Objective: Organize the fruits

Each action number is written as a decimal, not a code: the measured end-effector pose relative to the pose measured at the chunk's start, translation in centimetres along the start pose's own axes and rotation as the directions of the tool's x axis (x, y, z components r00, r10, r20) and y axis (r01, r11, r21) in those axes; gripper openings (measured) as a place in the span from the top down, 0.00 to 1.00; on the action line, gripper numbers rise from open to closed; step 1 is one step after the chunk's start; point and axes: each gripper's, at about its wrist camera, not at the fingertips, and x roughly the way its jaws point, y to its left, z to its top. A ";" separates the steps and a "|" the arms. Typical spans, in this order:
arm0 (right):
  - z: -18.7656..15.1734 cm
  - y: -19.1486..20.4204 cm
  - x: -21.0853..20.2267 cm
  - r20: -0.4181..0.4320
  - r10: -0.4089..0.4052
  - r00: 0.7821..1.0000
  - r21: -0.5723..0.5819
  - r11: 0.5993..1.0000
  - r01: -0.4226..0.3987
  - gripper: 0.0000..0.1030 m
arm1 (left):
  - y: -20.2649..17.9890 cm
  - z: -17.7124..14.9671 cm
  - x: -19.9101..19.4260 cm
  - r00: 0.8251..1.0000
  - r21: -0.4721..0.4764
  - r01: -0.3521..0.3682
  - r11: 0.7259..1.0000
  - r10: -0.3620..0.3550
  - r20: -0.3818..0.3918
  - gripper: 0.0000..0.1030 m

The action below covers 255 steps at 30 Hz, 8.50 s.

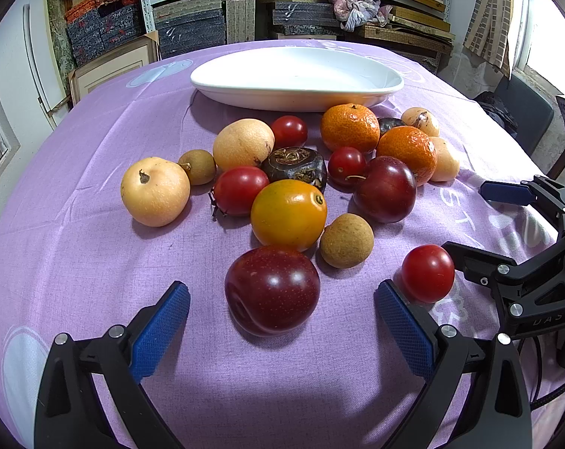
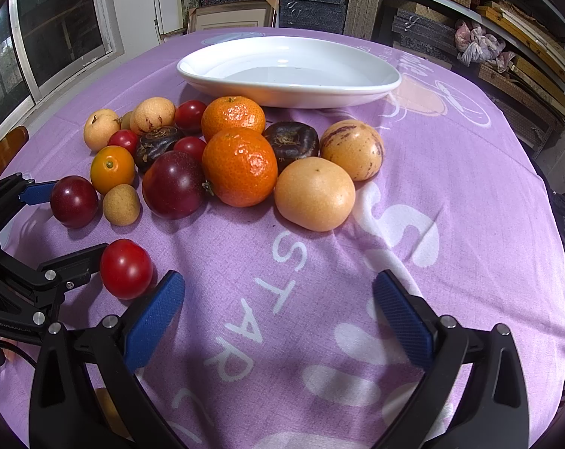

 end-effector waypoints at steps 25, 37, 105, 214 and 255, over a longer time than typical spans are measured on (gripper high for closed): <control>0.0 0.0 0.0 0.000 0.000 1.000 -0.001 1.000 0.000 0.04 | 0.0 0.0 0.0 1.000 0.000 0.000 1.000 0.000 0.000 0.03; 0.0 0.0 0.0 0.000 -0.001 1.000 0.004 1.000 0.001 0.04 | 0.0 0.0 0.0 1.000 0.000 0.000 1.000 0.000 0.000 0.03; -6.9 3.8 -6.7 0.049 0.190 0.980 -0.142 0.973 -0.182 0.74 | 1.6 0.4 0.2 0.999 0.058 0.040 0.998 -0.040 -0.003 0.03; 1.4 -4.1 -2.4 0.154 0.076 0.985 0.060 0.994 -0.087 0.08 | 9.7 4.0 0.7 0.995 -0.111 0.043 0.993 -0.033 0.091 0.19; 3.9 -3.2 1.6 0.059 0.058 0.997 -0.014 0.998 -0.058 0.56 | 8.6 3.6 1.0 0.991 -0.091 0.119 0.989 -0.113 0.069 0.54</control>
